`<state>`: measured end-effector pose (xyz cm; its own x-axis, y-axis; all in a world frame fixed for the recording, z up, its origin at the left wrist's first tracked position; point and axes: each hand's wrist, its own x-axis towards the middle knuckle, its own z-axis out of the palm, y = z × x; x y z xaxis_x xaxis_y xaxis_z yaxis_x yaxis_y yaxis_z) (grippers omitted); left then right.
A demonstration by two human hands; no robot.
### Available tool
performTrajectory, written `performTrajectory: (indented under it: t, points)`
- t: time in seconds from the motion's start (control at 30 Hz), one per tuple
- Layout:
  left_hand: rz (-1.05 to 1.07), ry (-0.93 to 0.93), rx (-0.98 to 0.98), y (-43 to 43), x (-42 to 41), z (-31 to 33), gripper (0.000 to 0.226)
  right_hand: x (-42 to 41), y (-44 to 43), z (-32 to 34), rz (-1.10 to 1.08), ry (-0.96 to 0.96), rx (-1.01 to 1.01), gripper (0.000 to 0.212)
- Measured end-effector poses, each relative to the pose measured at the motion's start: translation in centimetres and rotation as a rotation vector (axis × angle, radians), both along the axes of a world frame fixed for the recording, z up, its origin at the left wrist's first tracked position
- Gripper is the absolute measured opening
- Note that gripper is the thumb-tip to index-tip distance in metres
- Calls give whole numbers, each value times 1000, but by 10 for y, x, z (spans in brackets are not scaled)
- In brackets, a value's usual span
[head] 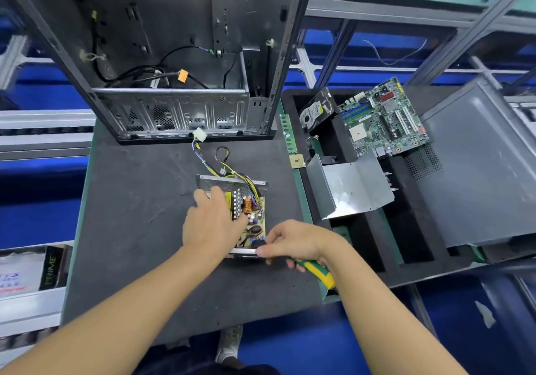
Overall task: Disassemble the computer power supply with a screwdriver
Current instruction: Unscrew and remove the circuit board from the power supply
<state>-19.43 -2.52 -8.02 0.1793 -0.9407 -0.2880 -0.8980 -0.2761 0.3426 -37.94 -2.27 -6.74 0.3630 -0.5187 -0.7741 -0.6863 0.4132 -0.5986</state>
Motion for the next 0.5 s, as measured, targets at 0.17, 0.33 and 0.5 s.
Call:
performTrajectory:
  t: [0.17, 0.33, 0.5]
  points:
    - [-68, -94, -58, 4, 5, -3, 55, 2, 4, -3, 26, -27, 46, 37]
    - [-102, -105, -159, 2, 13, 5, 52, 4, 5, -4, 75, -21, 26, 42]
    - [-83, -67, -160, 1, 20, 9, 51, 5, 2, -3, 92, -46, 58, 41]
